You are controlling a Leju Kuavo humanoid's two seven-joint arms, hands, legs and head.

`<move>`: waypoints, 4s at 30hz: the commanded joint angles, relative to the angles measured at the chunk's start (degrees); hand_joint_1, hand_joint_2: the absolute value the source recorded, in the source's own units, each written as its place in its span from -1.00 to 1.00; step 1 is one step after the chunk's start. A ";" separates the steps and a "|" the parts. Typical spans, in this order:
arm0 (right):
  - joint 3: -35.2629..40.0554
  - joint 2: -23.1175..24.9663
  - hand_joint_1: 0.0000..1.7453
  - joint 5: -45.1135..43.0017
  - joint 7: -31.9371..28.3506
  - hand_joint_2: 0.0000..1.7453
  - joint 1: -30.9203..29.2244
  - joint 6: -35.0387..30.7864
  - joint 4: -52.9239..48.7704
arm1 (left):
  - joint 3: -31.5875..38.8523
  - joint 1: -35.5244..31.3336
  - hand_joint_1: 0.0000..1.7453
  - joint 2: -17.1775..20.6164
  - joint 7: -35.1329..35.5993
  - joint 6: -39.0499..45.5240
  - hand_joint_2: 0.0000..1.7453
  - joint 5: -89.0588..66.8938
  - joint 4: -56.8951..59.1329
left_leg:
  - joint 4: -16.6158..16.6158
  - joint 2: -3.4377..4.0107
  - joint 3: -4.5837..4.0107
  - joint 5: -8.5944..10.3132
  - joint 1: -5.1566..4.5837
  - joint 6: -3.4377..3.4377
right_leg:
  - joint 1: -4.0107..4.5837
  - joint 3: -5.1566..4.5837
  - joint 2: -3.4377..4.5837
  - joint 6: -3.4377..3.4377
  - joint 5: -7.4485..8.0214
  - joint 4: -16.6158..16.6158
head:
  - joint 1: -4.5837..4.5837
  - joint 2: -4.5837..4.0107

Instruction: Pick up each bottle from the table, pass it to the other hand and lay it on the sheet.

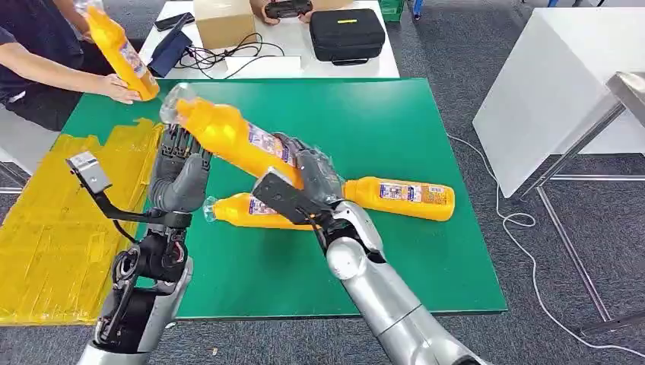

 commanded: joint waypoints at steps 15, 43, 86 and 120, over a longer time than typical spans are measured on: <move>31.48 0.15 1.00 -15.45 6.11 1.00 -12.53 -5.46 7.40 | 2.13 -6.84 -1.00 4.54 -0.23 2.21 1.00 2.20 6.46 | -0.01 0.04 0.17 -0.06 -0.01 -0.02 | 0.01 0.11 -0.05 -0.04 -0.09 0.05 | 0.00 0.00; 37.18 0.15 1.00 -17.21 6.68 1.00 -7.46 -4.38 3.24 | 11.63 8.60 1.00 -3.58 2.24 1.76 1.00 -7.73 -14.36 | -0.03 -0.02 0.03 -0.10 0.03 -0.07 | 0.03 0.00 -0.10 -0.14 -0.20 -0.02 | 0.00 0.00; -12.16 -27.42 -1.00 -14.29 -12.77 -1.00 19.27 5.57 -36.63 | 28.78 12.39 1.00 31.11 -16.83 37.70 1.00 -43.66 17.84 | -0.14 -0.52 0.27 -0.09 0.16 -0.15 | 0.15 0.24 -0.51 -0.19 -0.32 -0.03 | 0.00 0.00; -14.55 -34.11 -1.00 -18.07 -17.51 -1.00 32.89 4.06 -41.40 | 21.88 6.77 1.00 5.02 -9.94 48.37 1.00 -98.14 36.95 | -0.10 -0.20 0.11 -0.25 -0.33 0.13 | -0.31 0.12 -0.20 0.11 -0.30 -0.07 | -0.04 0.00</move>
